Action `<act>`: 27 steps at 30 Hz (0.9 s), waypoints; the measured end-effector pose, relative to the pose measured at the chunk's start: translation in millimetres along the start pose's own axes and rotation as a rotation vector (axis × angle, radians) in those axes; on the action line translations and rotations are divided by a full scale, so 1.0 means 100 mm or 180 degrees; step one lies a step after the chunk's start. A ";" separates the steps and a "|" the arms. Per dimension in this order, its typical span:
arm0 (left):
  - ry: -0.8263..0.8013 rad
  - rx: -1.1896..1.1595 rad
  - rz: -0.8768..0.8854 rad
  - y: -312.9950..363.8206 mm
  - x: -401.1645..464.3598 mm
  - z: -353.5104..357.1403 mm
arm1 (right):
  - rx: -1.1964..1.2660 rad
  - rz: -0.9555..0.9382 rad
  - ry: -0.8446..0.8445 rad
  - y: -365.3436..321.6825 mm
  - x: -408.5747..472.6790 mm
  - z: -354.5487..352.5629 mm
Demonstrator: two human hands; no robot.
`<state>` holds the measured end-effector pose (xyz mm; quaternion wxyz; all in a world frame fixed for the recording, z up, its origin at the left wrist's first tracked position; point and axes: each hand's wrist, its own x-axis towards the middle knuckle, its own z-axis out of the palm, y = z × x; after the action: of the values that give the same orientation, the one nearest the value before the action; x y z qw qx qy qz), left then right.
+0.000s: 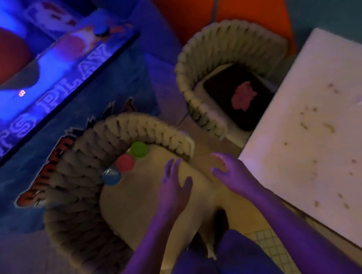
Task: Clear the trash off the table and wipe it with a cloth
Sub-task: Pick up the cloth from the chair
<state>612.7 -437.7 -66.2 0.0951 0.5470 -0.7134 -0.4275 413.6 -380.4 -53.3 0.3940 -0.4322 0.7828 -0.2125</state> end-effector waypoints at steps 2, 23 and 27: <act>-0.0170 0.0056 0.0345 0.29 -0.04 0.14 | 0.0136 0.0143 0.0318 0.18 -0.27 -0.27; -0.1330 0.0430 0.2048 3.01 -1.02 2.62 | 0.0992 0.1092 0.2159 2.64 -2.66 -2.19; -0.1480 0.0561 0.2260 3.47 -1.12 3.09 | 0.1098 0.1281 0.2422 3.02 -2.95 -2.49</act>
<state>226.5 -172.2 28.9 0.0260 0.1629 -0.8936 -0.4175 153.4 29.2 20.6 0.1783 -0.0911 0.8933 -0.4024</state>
